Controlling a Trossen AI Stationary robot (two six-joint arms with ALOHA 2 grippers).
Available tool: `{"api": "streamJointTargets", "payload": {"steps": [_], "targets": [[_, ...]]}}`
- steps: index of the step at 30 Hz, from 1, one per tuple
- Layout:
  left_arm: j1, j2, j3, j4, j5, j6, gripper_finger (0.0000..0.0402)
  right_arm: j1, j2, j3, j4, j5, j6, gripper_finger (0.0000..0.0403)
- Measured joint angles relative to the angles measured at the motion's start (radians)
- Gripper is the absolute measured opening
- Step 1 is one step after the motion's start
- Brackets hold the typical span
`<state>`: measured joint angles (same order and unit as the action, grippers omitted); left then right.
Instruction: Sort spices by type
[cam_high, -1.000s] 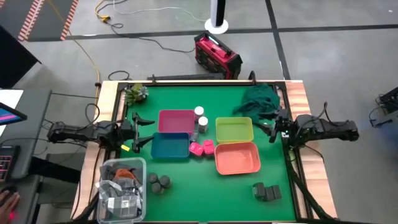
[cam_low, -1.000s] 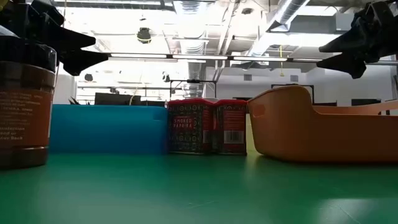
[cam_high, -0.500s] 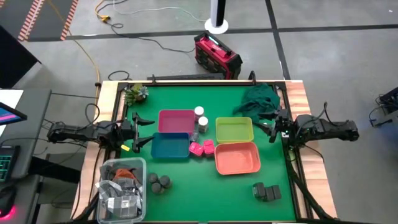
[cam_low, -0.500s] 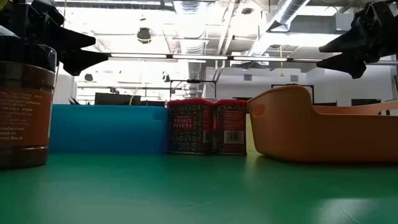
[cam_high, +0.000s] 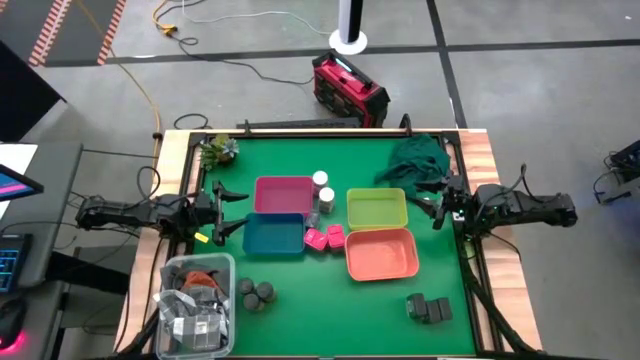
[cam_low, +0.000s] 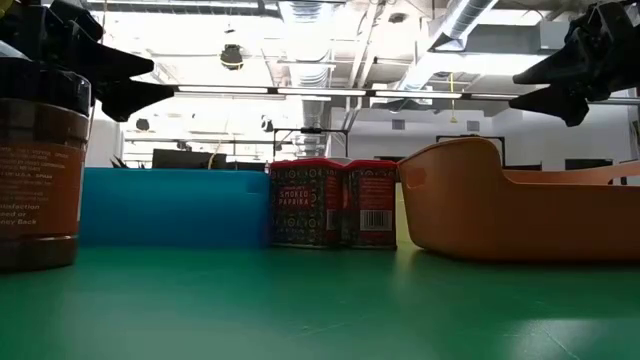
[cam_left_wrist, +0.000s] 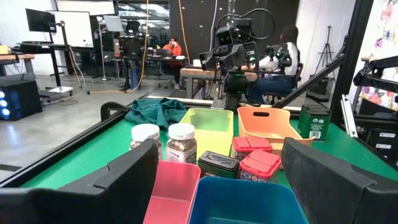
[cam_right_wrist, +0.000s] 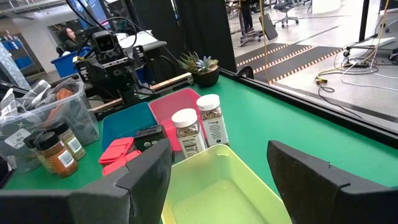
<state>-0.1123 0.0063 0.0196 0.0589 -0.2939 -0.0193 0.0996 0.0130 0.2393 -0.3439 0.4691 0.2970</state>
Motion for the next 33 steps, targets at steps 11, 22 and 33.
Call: {"api": "streamJointTargets", "payload": {"steps": [11, 22, 33], "targets": [[0.0, 0.0, 0.0, 0.0, 0.0, 0.0, 0.0325, 0.0, 0.0, 0.0, 0.0, 0.0, 0.0, 0.0289], [0.002, 0.0, 0.0, 0.012, -0.017, 0.02, 0.0325, 0.0, 0.0, 0.0, 0.0, 0.0, 0.0, 0.0289], [0.003, 0.0, 0.019, 0.021, -0.082, -0.082, 0.0325, -0.006, 0.0, 0.0, -0.006, 0.037, -0.194, 0.0289]]}}
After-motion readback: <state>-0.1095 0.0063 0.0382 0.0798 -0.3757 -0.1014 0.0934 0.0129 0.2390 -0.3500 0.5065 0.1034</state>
